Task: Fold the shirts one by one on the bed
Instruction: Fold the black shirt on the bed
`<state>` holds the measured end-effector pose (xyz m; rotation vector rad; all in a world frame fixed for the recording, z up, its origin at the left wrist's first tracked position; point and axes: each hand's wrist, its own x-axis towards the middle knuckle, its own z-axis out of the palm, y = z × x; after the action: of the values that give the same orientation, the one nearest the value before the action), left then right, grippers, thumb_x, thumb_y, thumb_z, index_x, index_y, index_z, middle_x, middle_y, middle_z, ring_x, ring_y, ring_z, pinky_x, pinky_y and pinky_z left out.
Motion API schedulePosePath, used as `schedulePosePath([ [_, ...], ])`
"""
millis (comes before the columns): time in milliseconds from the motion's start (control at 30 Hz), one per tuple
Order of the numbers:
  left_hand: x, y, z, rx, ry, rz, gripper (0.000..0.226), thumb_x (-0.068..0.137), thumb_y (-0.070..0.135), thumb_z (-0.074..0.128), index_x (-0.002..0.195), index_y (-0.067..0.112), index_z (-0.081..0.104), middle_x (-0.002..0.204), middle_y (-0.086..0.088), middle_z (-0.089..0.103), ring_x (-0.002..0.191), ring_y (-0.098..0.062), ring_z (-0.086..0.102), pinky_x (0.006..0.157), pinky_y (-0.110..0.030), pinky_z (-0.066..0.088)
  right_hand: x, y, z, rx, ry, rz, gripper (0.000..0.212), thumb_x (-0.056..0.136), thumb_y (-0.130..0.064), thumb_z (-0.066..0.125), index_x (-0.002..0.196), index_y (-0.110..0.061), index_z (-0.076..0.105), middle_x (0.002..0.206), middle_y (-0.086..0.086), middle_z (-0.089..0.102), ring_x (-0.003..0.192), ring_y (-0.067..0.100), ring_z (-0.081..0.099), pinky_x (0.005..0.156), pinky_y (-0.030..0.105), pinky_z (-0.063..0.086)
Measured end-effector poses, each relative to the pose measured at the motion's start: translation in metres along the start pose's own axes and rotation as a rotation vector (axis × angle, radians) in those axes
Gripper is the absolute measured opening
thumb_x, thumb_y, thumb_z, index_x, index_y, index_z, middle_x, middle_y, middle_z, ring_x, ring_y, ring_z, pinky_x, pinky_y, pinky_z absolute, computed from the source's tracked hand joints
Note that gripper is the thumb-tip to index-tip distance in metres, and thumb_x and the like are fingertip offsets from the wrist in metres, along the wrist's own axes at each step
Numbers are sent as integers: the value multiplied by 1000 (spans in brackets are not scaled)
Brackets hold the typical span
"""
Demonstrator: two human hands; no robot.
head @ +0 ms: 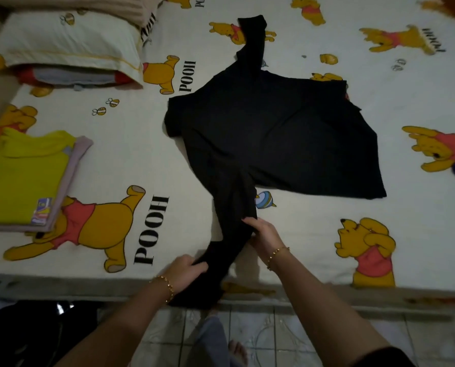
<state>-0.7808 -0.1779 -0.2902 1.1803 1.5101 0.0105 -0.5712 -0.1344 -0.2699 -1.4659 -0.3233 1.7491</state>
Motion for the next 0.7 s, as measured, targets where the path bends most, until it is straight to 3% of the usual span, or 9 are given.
schedulePosePath([
  [100, -18, -5, 22, 23, -343, -86, 54, 61, 65, 62, 82, 17, 71, 85, 0, 70, 79, -14, 65, 81, -27, 50, -19, 8, -10, -23, 8, 24, 19, 87, -12, 63, 101, 0, 64, 99, 15, 69, 94, 29, 65, 84, 37, 54],
  [167, -23, -6, 32, -23, -242, -25, 48, 67, 69, 62, 80, 24, 72, 80, 4, 71, 78, -14, 65, 87, -32, 52, -24, 16, -19, -108, 26, 68, 35, 84, -22, 68, 110, 1, 63, 104, 17, 70, 97, 32, 66, 88, 41, 54],
  [267, -17, 7, 32, -161, 55, 26, 36, 85, 52, 57, 83, 19, 71, 81, 1, 72, 79, -17, 66, 84, -36, 52, -32, 27, -32, -241, 22, 95, 51, 81, -40, 70, 114, -3, 64, 104, 12, 71, 97, 28, 68, 95, 42, 51],
  [333, -11, 28, 31, -398, 63, -22, 37, 94, 42, 50, 99, 9, 66, 91, -4, 71, 85, -21, 66, 81, -33, 53, -35, 28, -39, -333, 19, 111, 58, 80, -55, 65, 113, -7, 66, 106, 9, 71, 99, 25, 67, 96, 41, 50],
  [400, -8, 49, 39, -559, 4, -80, 36, 95, 43, 47, 101, 10, 60, 94, -5, 68, 86, -22, 64, 82, -34, 52, -39, 31, -48, -365, 2, 137, 63, 78, -61, 62, 111, -8, 67, 106, 8, 71, 99, 24, 67, 96, 39, 50],
  [500, -7, 67, 52, -709, 7, -128, 23, 92, 29, 59, 88, 7, 59, 75, -5, 59, 65, -16, 57, 72, -29, 53, -47, 37, -65, -348, -9, 175, 46, 85, -47, 63, 101, -5, 69, 95, 9, 74, 86, 21, 71, 77, 29, 56],
  [567, -6, 66, 60, -691, 53, -125, 18, 89, 15, 63, 94, -2, 62, 64, -13, 49, 57, -20, 52, 72, -31, 55, -57, 37, -76, -384, 2, 190, 25, 89, -30, 62, 92, -7, 69, 87, 8, 73, 74, 17, 70, 60, 22, 51],
  [633, -3, 61, 67, -509, 122, -98, 25, 89, 14, 63, 109, -1, 63, 73, -24, 54, 68, -31, 57, 86, -41, 52, -63, 36, -89, -468, 31, 172, 15, 90, -22, 62, 88, -8, 67, 90, 10, 71, 76, 19, 67, 64, 26, 52],
  [700, -3, 61, 73, -449, 227, -95, 34, 88, 22, 64, 118, 9, 57, 99, -11, 64, 88, -23, 60, 95, -39, 49, -68, 35, -100, -563, 48, 142, 9, 88, -19, 64, 87, -11, 68, 94, 12, 72, 83, 23, 68, 77, 33, 55],
])
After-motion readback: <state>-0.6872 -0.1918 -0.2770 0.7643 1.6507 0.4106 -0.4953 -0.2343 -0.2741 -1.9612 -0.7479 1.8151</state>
